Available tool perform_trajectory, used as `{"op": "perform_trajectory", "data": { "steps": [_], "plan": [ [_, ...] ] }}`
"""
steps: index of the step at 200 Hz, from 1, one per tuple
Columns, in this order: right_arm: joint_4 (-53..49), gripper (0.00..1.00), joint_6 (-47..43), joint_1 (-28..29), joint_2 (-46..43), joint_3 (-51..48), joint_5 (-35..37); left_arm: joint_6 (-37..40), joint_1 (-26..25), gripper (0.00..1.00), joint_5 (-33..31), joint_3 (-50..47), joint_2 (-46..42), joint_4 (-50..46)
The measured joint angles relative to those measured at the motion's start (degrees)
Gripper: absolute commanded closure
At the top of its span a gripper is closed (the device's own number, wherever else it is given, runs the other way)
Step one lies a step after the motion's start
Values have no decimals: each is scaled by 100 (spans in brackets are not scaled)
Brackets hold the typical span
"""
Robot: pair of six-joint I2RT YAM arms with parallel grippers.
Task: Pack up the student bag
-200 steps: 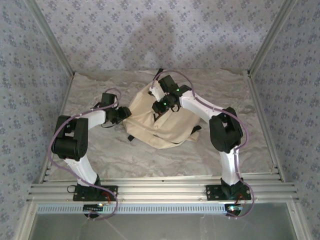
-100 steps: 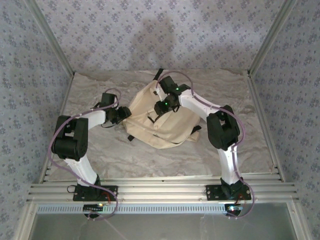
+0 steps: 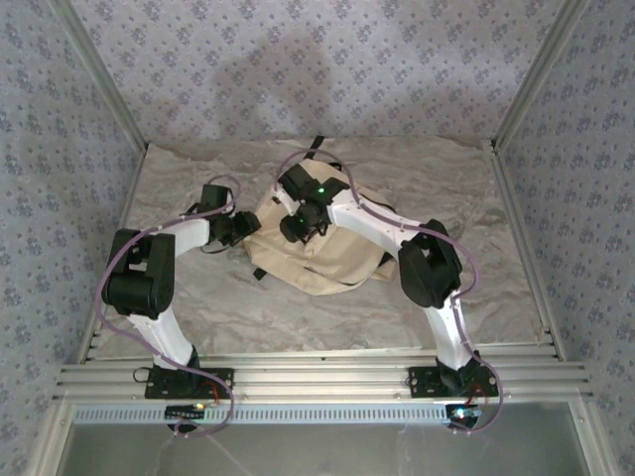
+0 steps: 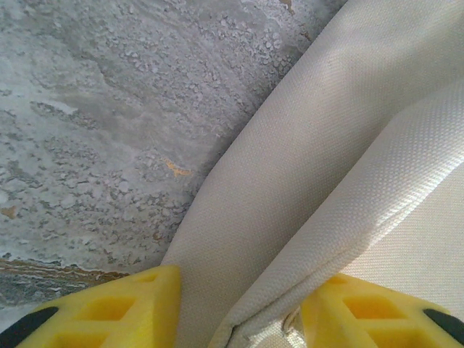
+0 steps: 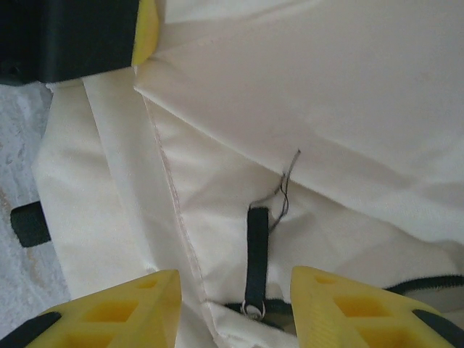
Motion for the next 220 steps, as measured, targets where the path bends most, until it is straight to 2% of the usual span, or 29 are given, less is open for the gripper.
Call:
{"op": "perform_trajectory", "data": {
  "steps": [74,81,94,105,112,132,156,182,206,220],
  "plan": [
    [-415,60,-448,284,876,494,949,0,0,52,0,0,0,-2],
    [-457,65,-483,299,929,551,1027,0,0,52,0,0,0,-2],
    [-527,85,-553,321,1003,640,1152,0,0,52,0,0,0,-2],
    [-560,96,-601,332,1036,671,1228,0,0,52,0,0,0,-2],
    [-581,100,-590,334,1040,673,1261,0,0,52,0,0,0,-2],
    [-608,100,-459,315,1032,673,1255,2,4,52,0,0,0,-2],
    [-527,100,-201,170,848,553,778,7,28,52,20,7,0,-11],
    [-87,100,372,-308,83,-83,-391,50,122,51,81,63,2,-87],
    [588,100,922,-828,-509,-667,-1235,114,223,44,138,240,22,-262],
    [977,100,1204,-1025,-627,-942,-1585,146,236,30,203,306,-35,-308]
  ]
}}
